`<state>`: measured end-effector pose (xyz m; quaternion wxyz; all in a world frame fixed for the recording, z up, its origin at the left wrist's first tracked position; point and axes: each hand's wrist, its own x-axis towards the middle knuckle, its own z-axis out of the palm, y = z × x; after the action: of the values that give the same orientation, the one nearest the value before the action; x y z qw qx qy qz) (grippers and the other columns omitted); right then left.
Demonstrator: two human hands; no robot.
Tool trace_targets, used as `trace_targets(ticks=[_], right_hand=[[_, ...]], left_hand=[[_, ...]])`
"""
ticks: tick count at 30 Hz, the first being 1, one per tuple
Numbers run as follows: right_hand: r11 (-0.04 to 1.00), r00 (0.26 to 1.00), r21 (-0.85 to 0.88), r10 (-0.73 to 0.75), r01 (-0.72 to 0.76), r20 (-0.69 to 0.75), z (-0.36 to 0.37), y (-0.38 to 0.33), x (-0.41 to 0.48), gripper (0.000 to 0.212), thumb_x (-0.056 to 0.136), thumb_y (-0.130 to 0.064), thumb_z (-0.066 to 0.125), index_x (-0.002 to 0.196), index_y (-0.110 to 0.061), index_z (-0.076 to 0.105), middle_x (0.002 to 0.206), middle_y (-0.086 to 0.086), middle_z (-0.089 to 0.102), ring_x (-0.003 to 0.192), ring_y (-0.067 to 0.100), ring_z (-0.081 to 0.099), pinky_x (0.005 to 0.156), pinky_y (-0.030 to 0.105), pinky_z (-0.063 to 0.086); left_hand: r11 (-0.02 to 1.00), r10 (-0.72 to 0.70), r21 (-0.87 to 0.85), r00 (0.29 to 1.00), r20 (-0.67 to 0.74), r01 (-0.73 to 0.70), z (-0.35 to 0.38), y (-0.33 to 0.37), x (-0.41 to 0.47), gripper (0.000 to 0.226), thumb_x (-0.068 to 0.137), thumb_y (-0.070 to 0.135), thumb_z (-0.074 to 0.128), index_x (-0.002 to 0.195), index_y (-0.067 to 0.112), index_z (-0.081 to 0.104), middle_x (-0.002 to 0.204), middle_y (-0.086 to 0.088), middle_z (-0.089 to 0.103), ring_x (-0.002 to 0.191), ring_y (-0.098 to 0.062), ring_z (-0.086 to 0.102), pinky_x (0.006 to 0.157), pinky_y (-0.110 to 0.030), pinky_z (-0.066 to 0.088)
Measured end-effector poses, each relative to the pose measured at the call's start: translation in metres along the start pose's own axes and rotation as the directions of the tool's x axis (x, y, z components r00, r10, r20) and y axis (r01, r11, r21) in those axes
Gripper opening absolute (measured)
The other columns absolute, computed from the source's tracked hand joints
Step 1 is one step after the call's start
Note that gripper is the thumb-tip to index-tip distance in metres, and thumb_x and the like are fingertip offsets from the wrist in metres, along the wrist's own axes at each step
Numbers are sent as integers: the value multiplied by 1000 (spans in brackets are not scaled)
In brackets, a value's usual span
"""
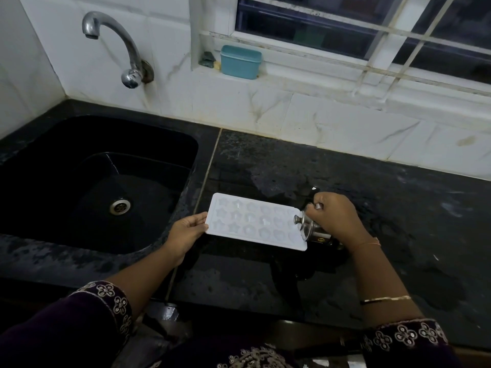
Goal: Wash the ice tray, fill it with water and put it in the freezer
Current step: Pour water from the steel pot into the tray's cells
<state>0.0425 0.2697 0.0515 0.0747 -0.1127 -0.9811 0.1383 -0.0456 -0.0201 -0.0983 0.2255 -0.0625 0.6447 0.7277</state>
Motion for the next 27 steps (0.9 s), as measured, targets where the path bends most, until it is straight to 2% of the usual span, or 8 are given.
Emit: trace_targets(ticks=[13,20,25,27], right_hand=[[1000,1000,17,10,-10,-9,1,0,3,41,83,-14,58,51,-16,32,51,0,38,55,23,39,48,26,24],[975,991,194,125,-112,-57,-1,13,4,43,80,-10,62,50,-14,31,49,1,35,48,15,32,49,29,26],[974,988,199,125,-106,-88,-5,17,10,43,80,-8,62,50,-14,31,49,2,34,48,15,31,48,28,26],[981,991,172,105,-90,-86,-6,15,14,44,80,-9,62,51,-15,30,50,3,35,49,18,32,48,29,25]], left_hand=[[1000,1,-6,1000,-16,-1,3,3,-3,40,90,-7,53,129,-2,54,123,-13,64,110,-23,63,95,-34,49],[1000,-5,2,1000,-21,5,2,4,-3,39,90,-6,54,128,0,56,121,-12,65,108,-22,64,96,-36,49],[1000,-13,-3,1000,-4,13,3,5,-6,38,90,-6,53,128,1,56,117,-9,68,105,-21,66,82,-25,56],[1000,-12,-1,1000,-12,12,4,7,-7,38,90,-6,53,128,2,56,117,-9,67,105,-20,66,81,-23,56]])
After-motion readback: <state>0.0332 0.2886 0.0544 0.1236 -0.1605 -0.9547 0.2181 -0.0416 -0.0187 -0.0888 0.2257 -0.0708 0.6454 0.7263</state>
